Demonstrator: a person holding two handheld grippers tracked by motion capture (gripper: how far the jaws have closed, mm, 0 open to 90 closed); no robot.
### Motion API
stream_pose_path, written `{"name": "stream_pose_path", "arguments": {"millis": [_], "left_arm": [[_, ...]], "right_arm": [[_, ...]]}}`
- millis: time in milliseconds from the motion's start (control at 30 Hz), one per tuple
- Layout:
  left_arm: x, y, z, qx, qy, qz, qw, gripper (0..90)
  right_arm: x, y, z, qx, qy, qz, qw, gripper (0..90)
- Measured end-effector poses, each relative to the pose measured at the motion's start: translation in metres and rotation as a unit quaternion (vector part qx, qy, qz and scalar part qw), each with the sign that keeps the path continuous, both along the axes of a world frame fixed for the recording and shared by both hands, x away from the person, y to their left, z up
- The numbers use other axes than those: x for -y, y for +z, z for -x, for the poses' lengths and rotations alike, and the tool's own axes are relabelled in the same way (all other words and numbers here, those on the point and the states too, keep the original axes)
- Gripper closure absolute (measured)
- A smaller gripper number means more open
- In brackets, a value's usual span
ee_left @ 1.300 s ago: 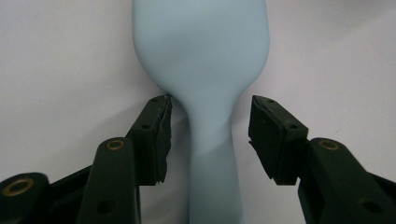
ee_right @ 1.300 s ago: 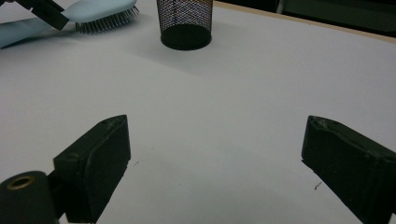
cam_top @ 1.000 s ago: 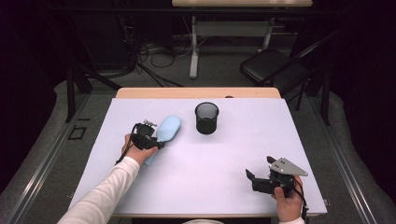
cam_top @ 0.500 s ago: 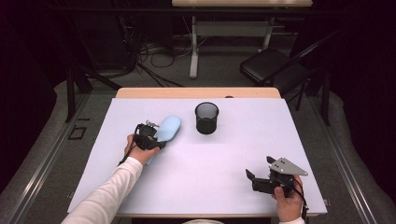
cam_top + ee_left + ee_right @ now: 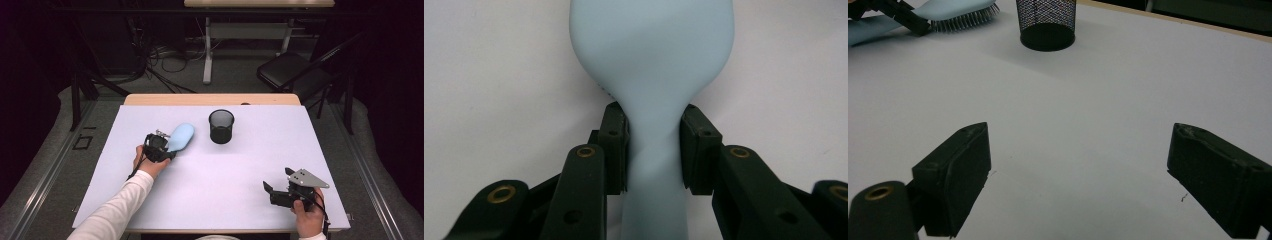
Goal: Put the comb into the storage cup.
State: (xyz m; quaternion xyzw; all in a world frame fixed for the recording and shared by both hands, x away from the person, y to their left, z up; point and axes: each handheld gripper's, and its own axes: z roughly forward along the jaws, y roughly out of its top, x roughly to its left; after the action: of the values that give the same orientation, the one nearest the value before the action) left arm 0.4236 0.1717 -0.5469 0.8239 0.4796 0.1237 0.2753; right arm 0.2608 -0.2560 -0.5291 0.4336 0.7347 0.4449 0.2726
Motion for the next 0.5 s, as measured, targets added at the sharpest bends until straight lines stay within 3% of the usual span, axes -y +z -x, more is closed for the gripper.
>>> {"name": "stream_pose_path", "arguments": {"millis": [500], "left_arm": [[-0.0011, 0.0006, 0.0022, 0.000, 0.006, 0.006, 1.0000, 69.1]], "right_arm": [[0.0001, 0.0002, 0.0001, -0.001, 0.000, -0.001, 1.0000, 10.4]]}}
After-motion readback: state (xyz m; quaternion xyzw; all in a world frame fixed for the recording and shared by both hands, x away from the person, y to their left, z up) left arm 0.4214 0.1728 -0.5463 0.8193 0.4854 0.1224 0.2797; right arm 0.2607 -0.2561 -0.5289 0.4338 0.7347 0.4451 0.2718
